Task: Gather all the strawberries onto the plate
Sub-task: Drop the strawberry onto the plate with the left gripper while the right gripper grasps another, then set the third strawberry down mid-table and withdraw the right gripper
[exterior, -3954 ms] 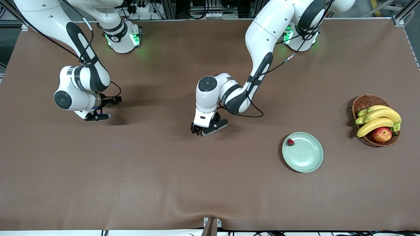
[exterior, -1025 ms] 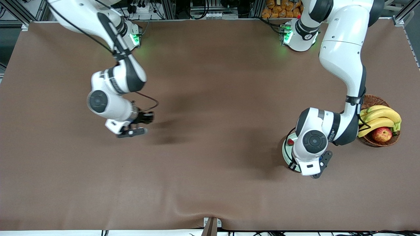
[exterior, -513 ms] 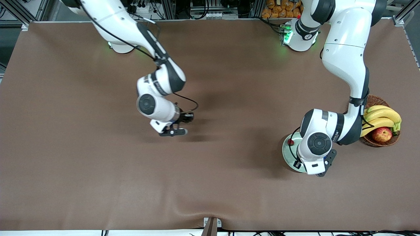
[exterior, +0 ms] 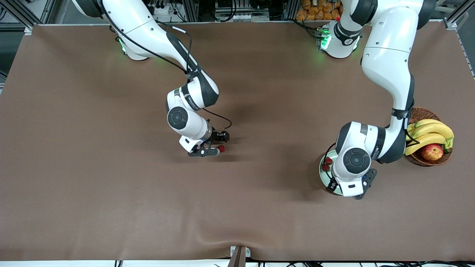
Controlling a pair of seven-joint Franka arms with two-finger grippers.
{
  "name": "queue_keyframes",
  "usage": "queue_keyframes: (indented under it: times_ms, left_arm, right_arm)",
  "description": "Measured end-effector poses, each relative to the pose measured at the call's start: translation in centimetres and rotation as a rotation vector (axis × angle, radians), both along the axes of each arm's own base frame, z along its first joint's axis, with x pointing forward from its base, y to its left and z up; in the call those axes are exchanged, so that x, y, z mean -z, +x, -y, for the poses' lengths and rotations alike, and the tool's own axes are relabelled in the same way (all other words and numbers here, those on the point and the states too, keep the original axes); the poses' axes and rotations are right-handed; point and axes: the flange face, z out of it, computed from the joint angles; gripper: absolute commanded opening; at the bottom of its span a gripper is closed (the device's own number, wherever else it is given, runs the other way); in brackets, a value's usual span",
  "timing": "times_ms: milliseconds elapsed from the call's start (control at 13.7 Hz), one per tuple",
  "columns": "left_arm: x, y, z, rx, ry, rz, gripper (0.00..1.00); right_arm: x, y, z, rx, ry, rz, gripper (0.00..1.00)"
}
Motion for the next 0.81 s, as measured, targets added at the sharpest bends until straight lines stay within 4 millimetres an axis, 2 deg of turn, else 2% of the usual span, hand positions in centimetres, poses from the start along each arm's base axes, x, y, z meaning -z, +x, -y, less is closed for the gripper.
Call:
queue_keyframes:
  times_ms: [146,366,586,732,805]
  left_arm:
    - [-0.2,-0.8,2.9,0.041,-0.006,0.002,1.00]
    - [-0.4,-2.8,8.8,0.125,-0.011,0.005,1.00]
    - [-1.0,-5.7,15.7,0.197,-0.025,0.016,1.00]
    - [-1.7,-8.4,21.0,0.251,-0.036,0.035,1.00]
    - [-2.0,-9.7,23.3,0.276,-0.041,0.042,1.00]
  right_arm:
    - [-3.4,1.8,2.0,0.026,0.017,-0.003,1.00]
    - [-11.7,3.9,7.6,0.032,0.004,-0.035,1.00]
    - [-21.4,4.8,15.6,0.023,-0.111,-0.025,1.00]
    - [-29.1,4.8,22.2,0.059,-0.175,-0.031,1.00]
    - [-32.2,4.5,24.8,0.080,-0.198,-0.018,1.00]
